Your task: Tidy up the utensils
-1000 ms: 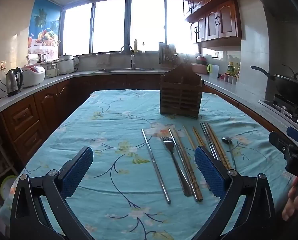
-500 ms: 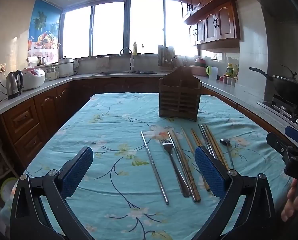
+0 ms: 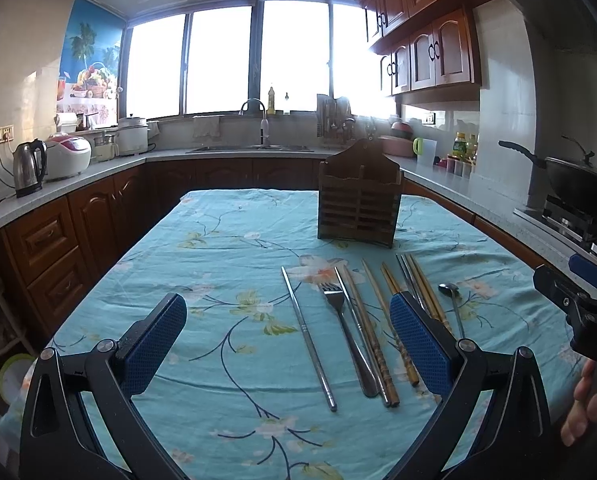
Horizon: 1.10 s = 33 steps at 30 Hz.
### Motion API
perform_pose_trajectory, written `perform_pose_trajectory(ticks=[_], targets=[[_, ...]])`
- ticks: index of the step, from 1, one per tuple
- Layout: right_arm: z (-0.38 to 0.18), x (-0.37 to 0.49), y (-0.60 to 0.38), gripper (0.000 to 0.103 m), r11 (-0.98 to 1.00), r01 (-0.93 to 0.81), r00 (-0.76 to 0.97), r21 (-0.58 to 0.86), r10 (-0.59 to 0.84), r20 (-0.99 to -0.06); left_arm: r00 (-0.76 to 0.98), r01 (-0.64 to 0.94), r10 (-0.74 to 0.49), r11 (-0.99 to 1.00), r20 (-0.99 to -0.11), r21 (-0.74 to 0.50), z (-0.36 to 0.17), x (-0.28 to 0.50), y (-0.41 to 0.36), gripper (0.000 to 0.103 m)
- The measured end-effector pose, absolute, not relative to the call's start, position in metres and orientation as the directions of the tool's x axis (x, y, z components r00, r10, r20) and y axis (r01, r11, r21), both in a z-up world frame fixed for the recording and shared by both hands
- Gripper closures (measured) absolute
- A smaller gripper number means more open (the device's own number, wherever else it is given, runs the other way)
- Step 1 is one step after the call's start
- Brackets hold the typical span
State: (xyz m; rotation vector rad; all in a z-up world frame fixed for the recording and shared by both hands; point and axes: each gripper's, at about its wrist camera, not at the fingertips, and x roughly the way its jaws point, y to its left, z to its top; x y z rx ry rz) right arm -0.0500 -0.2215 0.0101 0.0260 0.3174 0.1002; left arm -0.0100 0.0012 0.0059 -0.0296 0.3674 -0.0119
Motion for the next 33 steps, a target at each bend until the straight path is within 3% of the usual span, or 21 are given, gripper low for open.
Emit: perform_pose_trajectory(ticks=[33], targets=[[0.0100, -0.0502, -0.2151, 0.000, 0.992, -0.116, 0.945, 0.045, 0.124, -0.304, 0.931, 0.014, -0.030, 0.999, -0.365, -0.045, 0.0033, -0.0063, 0.0019, 0.000]])
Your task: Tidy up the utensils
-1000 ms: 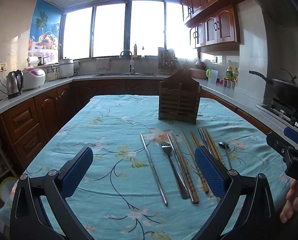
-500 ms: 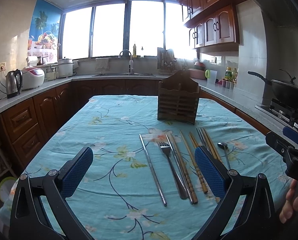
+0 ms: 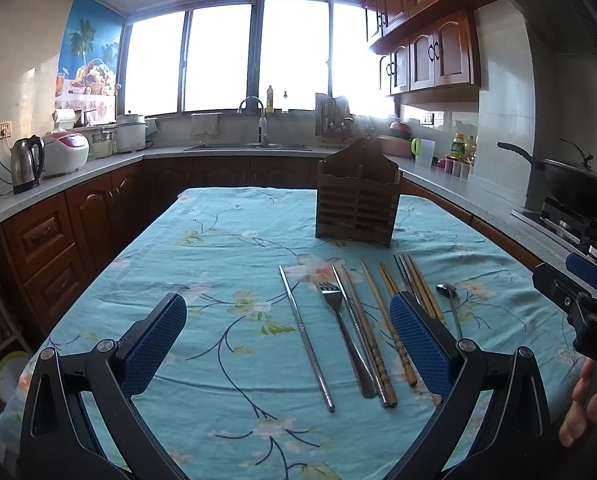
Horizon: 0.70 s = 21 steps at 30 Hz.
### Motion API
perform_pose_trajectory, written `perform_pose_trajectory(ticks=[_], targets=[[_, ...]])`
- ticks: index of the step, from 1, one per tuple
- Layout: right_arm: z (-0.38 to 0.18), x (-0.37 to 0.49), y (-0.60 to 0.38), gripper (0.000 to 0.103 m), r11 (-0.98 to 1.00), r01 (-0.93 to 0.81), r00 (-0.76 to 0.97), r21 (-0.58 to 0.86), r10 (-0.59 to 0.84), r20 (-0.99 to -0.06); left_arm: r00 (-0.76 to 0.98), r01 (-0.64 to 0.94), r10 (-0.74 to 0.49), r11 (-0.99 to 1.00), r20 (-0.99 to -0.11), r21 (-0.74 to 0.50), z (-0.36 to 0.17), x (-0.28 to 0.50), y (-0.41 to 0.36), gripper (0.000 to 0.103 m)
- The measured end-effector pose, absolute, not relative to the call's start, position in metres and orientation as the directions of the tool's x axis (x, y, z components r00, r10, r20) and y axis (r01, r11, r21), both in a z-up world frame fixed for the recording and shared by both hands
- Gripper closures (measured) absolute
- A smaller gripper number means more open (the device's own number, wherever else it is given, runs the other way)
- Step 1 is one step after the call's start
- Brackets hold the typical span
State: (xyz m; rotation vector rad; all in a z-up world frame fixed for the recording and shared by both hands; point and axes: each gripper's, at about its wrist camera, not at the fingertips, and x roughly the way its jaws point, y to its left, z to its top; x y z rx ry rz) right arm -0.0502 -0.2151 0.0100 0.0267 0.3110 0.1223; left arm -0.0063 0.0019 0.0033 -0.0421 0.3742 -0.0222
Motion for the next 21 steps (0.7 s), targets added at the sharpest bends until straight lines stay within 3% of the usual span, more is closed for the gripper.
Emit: perform_pose_trajectory(ticks=[5, 13, 21], targets=[[0.008, -0.048, -0.214, 0.000, 0.991, -0.123, 0.941, 0.046, 0.131, -0.311, 0.921, 0.010, -0.038, 0.997, -0.387, -0.075, 0.001, 0.001, 0.007, 0.000], [0.004, -0.032, -0.218, 0.000, 0.985, -0.154, 0.922, 0.078, 0.171, -0.348, 0.861, 0.043, -0.115, 0.987, -0.495, -0.154, -0.007, 0.027, 0.014, 0.000], [-0.003, 0.001, -0.230, 0.000, 0.965, -0.187, 0.862, 0.185, 0.251, -0.441, 0.783, 0.089, -0.188, 0.977, -0.593, -0.192, -0.009, 0.065, 0.006, 0.003]])
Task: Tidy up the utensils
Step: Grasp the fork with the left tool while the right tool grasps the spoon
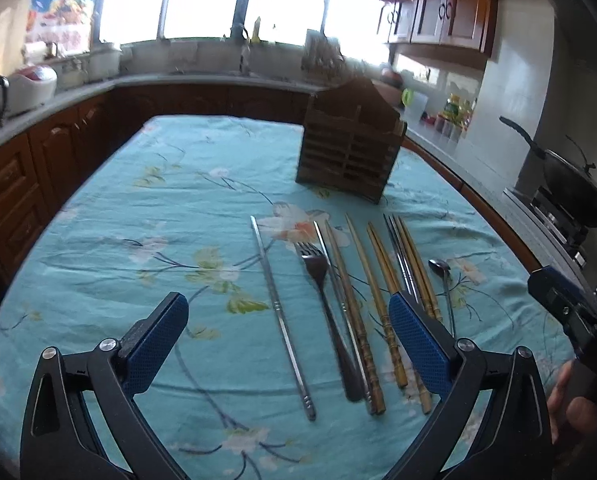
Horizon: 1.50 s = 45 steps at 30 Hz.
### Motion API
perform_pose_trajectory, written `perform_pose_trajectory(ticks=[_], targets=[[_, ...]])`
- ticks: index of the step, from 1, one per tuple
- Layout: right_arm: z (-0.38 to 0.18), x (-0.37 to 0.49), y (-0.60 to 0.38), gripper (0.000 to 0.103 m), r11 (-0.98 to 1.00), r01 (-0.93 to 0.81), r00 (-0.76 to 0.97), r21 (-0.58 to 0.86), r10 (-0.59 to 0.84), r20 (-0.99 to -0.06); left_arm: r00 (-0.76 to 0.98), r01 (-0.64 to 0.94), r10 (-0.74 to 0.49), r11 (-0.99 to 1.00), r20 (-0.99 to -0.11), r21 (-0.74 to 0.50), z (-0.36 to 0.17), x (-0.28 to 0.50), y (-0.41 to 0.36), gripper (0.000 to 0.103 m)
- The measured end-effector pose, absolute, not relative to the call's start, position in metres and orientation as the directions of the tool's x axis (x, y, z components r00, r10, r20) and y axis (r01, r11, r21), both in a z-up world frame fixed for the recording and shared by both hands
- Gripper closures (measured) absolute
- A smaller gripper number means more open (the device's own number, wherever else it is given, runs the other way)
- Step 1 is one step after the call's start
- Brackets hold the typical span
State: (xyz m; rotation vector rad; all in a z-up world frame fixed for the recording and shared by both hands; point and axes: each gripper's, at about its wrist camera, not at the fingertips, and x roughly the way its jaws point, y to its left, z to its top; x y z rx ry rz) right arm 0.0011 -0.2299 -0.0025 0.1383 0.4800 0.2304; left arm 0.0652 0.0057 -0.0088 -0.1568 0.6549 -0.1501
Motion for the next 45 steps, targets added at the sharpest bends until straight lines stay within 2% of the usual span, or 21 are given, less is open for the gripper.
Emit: perform_pose_trajectory(ticks=[3, 5, 8, 10, 13, 14, 18, 27, 29, 30, 35, 45], targets=[[-0.009, 0.022, -0.240, 0.001, 0.945, -0.181, 0.815, 0.274, 0.300, -0.495, 0.739, 0.099, -0.231, 0.966, -0.633, -0.238, -0.013, 0.083, 0.007, 0.014], [-0.015, 0.037, -0.246, 0.006, 0.934, -0.161, 0.781, 0.319, 0.318, -0.537, 0.713, 0.109, -0.255, 0.961, -0.654, -0.256, -0.017, 0.096, 0.005, 0.025], [-0.028, 0.057, -0.254, 0.025, 0.912, -0.132, 0.719, 0.389, 0.358, -0.596, 0.663, 0.137, -0.286, 0.955, -0.691, -0.263, -0.023, 0.114, -0.001, 0.036], [-0.038, 0.069, -0.257, 0.042, 0.896, -0.108, 0.673, 0.431, 0.385, -0.631, 0.624, 0.159, -0.313, 0.948, -0.716, -0.275, -0.027, 0.124, -0.007, 0.042], [-0.053, 0.087, -0.262, 0.055, 0.872, -0.073, 0.607, 0.484, 0.424, -0.672, 0.559, 0.174, -0.349, 0.936, -0.752, -0.305, -0.036, 0.142, -0.012, 0.053], [-0.055, 0.090, -0.262, 0.056, 0.869, -0.070, 0.595, 0.489, 0.430, -0.679, 0.546, 0.175, -0.356, 0.934, -0.759, -0.312, -0.037, 0.146, -0.013, 0.057], [-0.063, 0.102, -0.264, 0.061, 0.853, -0.059, 0.560, 0.518, 0.458, -0.691, 0.507, 0.172, -0.359, 0.933, -0.784, -0.316, -0.045, 0.162, -0.016, 0.058], [-0.074, 0.123, -0.271, 0.076, 0.834, -0.036, 0.522, 0.551, 0.486, -0.701, 0.469, 0.173, -0.381, 0.924, -0.797, -0.340, -0.056, 0.187, -0.018, 0.073], [-0.076, 0.127, -0.273, 0.087, 0.827, -0.025, 0.521, 0.562, 0.490, -0.699, 0.464, 0.177, -0.389, 0.921, -0.795, -0.347, -0.058, 0.192, -0.019, 0.084], [-0.077, 0.128, -0.274, 0.098, 0.825, -0.019, 0.517, 0.565, 0.492, -0.701, 0.462, 0.182, -0.403, 0.915, -0.790, -0.360, -0.058, 0.192, -0.018, 0.084], [-0.068, 0.120, -0.274, 0.101, 0.823, -0.052, 0.550, 0.566, 0.497, -0.672, 0.477, 0.200, -0.433, 0.901, -0.765, -0.386, -0.054, 0.190, -0.015, 0.085], [-0.020, 0.112, -0.275, 0.101, 0.814, -0.124, 0.623, 0.567, 0.509, -0.594, 0.560, 0.221, -0.468, 0.879, -0.683, -0.421, -0.011, 0.169, 0.004, 0.087]])
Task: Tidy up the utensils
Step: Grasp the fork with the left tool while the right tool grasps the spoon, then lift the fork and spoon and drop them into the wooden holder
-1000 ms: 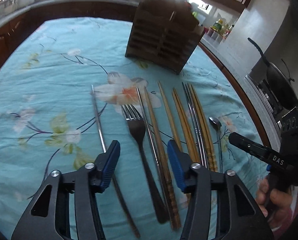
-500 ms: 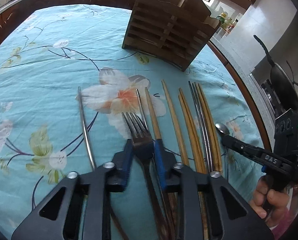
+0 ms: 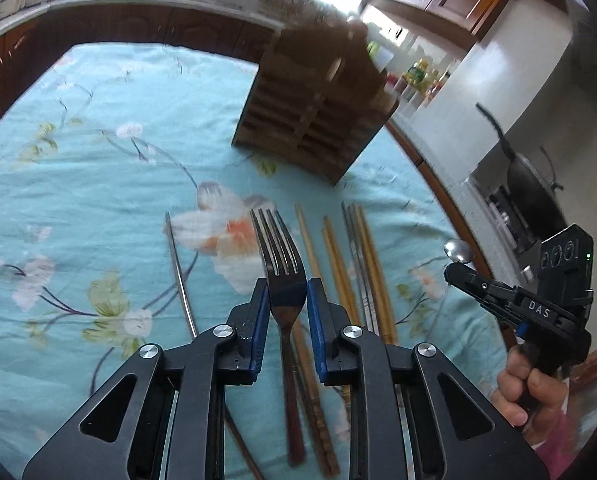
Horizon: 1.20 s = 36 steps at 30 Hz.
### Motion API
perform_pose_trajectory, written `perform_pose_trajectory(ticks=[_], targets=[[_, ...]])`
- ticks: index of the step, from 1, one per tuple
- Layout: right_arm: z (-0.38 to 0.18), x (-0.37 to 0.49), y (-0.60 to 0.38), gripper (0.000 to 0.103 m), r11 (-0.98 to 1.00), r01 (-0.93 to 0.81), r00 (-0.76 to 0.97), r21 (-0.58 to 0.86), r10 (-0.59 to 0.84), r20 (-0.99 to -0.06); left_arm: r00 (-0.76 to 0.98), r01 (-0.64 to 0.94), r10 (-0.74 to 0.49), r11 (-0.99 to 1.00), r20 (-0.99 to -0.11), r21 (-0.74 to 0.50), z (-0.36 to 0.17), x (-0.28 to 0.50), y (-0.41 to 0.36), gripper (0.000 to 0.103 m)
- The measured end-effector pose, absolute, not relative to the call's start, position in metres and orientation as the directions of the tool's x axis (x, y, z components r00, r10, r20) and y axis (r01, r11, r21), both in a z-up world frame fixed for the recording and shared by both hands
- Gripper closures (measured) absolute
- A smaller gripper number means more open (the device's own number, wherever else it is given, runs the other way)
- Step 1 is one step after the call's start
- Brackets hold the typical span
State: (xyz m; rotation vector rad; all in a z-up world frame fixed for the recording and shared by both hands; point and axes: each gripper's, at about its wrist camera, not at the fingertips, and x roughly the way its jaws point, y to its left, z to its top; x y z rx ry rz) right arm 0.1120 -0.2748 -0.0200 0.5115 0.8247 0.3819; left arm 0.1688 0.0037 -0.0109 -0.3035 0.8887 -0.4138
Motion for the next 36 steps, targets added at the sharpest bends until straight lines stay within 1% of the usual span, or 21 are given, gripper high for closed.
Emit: perform_pose_trajectory(ticks=[1, 2, 10, 18, 25, 29, 33, 36], targets=[[-0.015, 0.112, -0.274, 0.101, 0.818, -0.129, 0.632, 0.561, 0.504, -0.589, 0.570, 0.224, -0.469, 0.879, -0.675, -0.421, -0.006, 0.167, 0.005, 0.100], [-0.009, 0.111, -0.274, 0.101, 0.820, -0.136, 0.642, 0.556, 0.500, -0.581, 0.577, 0.228, -0.470, 0.878, -0.667, -0.421, 0.000, 0.166, 0.007, 0.101], [0.032, 0.110, -0.273, 0.101, 0.831, -0.186, 0.706, 0.525, 0.484, -0.516, 0.661, 0.252, -0.467, 0.876, -0.587, -0.413, 0.038, 0.161, 0.017, 0.101], [0.068, 0.129, -0.268, 0.101, 0.870, -0.213, 0.773, 0.445, 0.428, -0.468, 0.724, 0.271, -0.451, 0.882, -0.522, -0.385, 0.069, 0.179, 0.021, 0.101], [0.098, 0.154, -0.262, 0.101, 0.904, -0.213, 0.829, 0.370, 0.367, -0.421, 0.790, 0.265, -0.415, 0.895, -0.452, -0.359, 0.100, 0.217, 0.020, 0.101], [0.120, 0.174, -0.259, 0.101, 0.934, -0.196, 0.874, 0.297, 0.304, -0.380, 0.850, 0.248, -0.370, 0.909, -0.374, -0.335, 0.126, 0.248, 0.013, 0.101], [0.138, 0.200, -0.256, 0.101, 0.946, -0.185, 0.898, 0.267, 0.273, -0.344, 0.901, 0.235, -0.319, 0.928, -0.295, -0.288, 0.148, 0.281, -0.004, 0.101], [0.140, 0.221, -0.248, 0.101, 0.954, -0.186, 0.908, 0.233, 0.258, -0.330, 0.918, 0.218, -0.289, 0.940, -0.273, -0.262, 0.148, 0.307, -0.015, 0.101]])
